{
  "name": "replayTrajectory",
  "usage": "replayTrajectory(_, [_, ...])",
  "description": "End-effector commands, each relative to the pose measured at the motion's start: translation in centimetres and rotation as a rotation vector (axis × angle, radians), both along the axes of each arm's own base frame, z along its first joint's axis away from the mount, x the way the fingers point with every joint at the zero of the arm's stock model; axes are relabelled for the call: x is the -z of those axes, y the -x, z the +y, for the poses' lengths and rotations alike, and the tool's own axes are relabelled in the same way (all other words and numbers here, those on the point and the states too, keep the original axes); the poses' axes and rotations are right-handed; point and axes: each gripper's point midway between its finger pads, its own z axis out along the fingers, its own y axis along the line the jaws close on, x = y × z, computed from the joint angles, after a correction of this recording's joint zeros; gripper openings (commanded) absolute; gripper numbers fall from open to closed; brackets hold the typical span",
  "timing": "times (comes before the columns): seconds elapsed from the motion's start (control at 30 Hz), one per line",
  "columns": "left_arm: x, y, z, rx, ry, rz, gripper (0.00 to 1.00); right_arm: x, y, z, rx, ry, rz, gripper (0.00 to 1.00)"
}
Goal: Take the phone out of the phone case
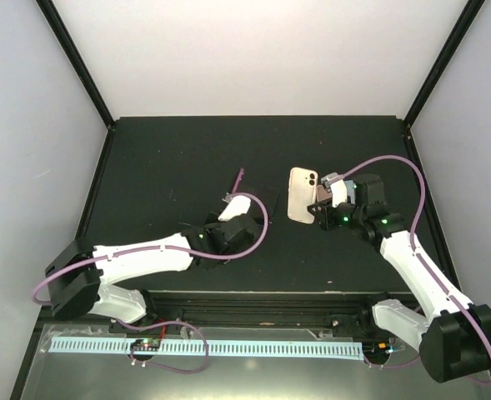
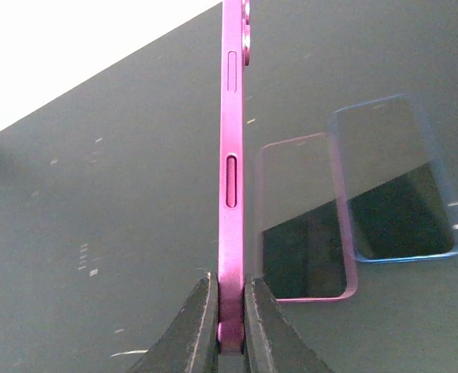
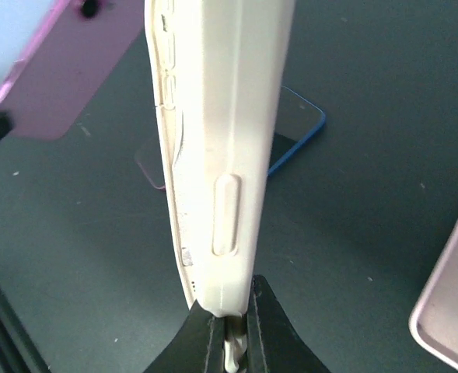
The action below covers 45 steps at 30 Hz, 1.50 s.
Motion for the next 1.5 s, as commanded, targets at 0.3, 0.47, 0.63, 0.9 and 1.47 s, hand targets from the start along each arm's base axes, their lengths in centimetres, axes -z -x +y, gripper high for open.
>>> replayTrajectory(0.3, [2.7,-4.4,4.1,-0.051,-0.52,0.037,0.02,-3.3,-0.2,0.4,-0.091,-0.005,-0.181,0.01])
replayTrajectory(0.47, [5.1,-5.3,4.5,-0.06,-0.596,0.085,0.02,-3.5,-0.2,0.2,-0.086,-0.009,-0.186,0.01])
replayTrajectory(0.63, [7.1,-6.1,5.1,-0.068,-0.666,0.131,0.02,-3.4,-0.2,-0.1,-0.079,-0.012,-0.182,0.01])
replayTrajectory(0.9, [9.4,-6.7,5.6,-0.075,-0.697,0.192,0.13,-3.3,-0.4,-0.1,-0.077,-0.015,-0.173,0.01])
replayTrajectory(1.47, [10.2,-6.4,5.0,-0.074,-0.609,0.234,0.38,-3.1,-0.5,0.0,-0.084,-0.018,-0.166,0.01])
